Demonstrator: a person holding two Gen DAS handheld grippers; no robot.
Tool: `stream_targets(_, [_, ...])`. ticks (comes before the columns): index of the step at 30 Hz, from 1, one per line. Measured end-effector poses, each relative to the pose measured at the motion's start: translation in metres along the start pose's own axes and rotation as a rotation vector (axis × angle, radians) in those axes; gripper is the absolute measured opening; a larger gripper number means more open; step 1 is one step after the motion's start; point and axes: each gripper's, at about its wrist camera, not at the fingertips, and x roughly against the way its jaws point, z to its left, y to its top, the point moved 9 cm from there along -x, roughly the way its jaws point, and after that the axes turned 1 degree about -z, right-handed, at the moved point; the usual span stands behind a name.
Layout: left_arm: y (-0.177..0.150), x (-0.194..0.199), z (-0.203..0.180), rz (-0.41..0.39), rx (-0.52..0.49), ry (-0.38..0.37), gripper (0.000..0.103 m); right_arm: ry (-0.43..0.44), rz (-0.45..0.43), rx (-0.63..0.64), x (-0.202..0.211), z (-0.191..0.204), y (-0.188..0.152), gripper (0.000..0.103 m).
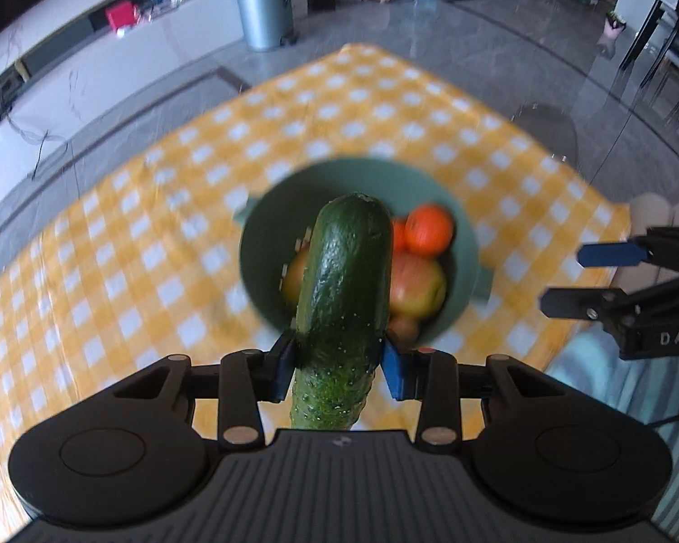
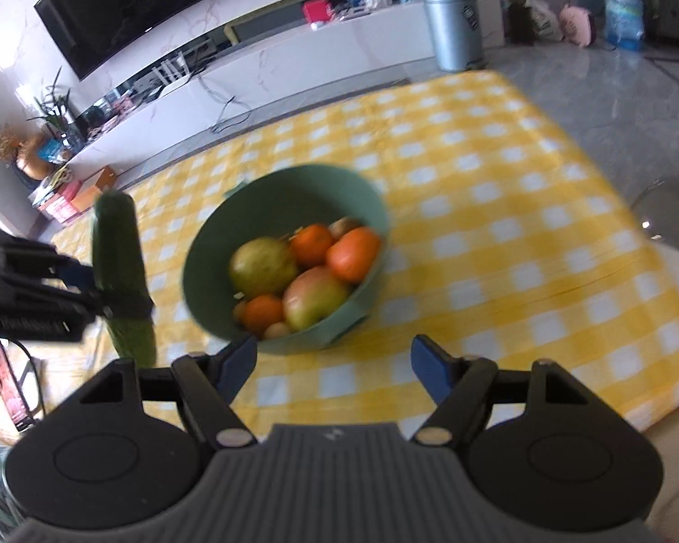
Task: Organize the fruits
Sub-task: 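Carry the cucumber over the colander with the left gripper while the right moves to the sofa, then lower the cucumber into the colander with the left gripper while the right grasps the red cherry tomato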
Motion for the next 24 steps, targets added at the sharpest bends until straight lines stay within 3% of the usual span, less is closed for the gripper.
stream_targets(5, [0.036,-0.002,-0.015,-0.047,-0.037,0.027,0.044,-0.087,-0.01,-0.034,0.027,-0.049,0.003,0.07])
stream_targets(9, [0.05,-0.022,-0.025,-0.039,-0.083,0.074,0.044,-0.176,0.03,-0.078,0.04,-0.094,-0.015,0.064])
stream_targets(17, [0.048,-0.073,-0.031,0.03,-0.105,0.101,0.044,-0.342,0.15,-0.387,0.054,-0.197,-0.103,0.062])
stream_targets(24, [0.05,-0.093,-0.034,0.044,-0.129,0.123,0.044,-0.451,0.231,-0.646,0.06,-0.25,-0.18,0.06])
